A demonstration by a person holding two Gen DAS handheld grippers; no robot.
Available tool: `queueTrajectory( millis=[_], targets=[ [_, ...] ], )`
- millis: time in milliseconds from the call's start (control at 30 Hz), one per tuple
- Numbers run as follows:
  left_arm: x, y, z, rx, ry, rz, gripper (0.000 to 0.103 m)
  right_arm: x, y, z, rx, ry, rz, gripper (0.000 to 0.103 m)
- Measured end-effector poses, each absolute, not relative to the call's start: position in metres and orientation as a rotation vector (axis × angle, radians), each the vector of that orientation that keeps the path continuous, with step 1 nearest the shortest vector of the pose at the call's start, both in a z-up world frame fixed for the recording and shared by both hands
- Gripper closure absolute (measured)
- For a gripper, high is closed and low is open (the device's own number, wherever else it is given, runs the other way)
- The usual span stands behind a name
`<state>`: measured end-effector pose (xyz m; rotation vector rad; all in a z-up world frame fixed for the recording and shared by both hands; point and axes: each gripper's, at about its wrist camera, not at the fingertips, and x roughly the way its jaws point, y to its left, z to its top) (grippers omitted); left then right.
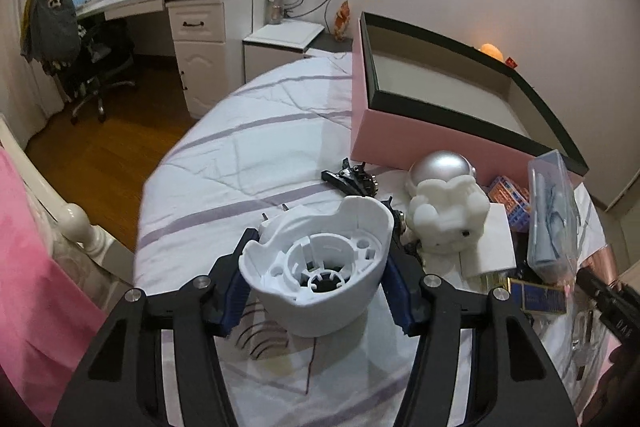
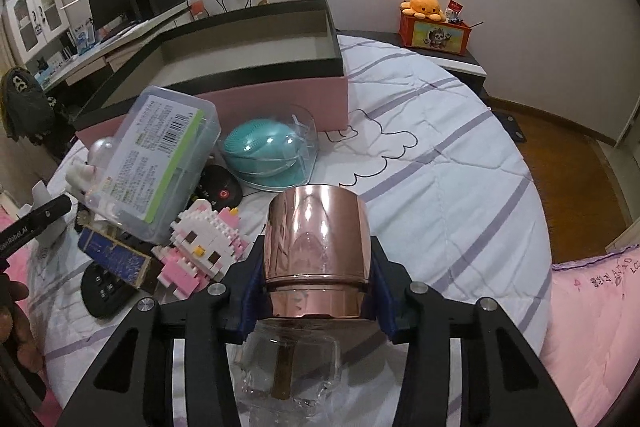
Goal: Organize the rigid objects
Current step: 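Grasp the white cup holder with left tool while right tool grasps copper cylinder, then place white holder in box with left tool while right tool places copper cylinder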
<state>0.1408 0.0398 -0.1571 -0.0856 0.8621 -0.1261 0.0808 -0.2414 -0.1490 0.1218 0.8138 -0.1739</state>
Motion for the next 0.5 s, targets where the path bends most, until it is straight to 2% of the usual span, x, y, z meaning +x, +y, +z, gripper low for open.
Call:
queueTrajectory(
  millis=[300,500],
  targets=[
    [0.128,0.03,-0.114,-0.068,0.793,-0.18,0.045,0.074,-0.235,-0.115,0.122,0.75,-0.118,0.056],
    [0.158,0.003,-0.077,-0.057,0.736,-0.236,0.045,0.108,-0.223,-0.077,0.077,0.679,-0.048,0.056]
  ],
)
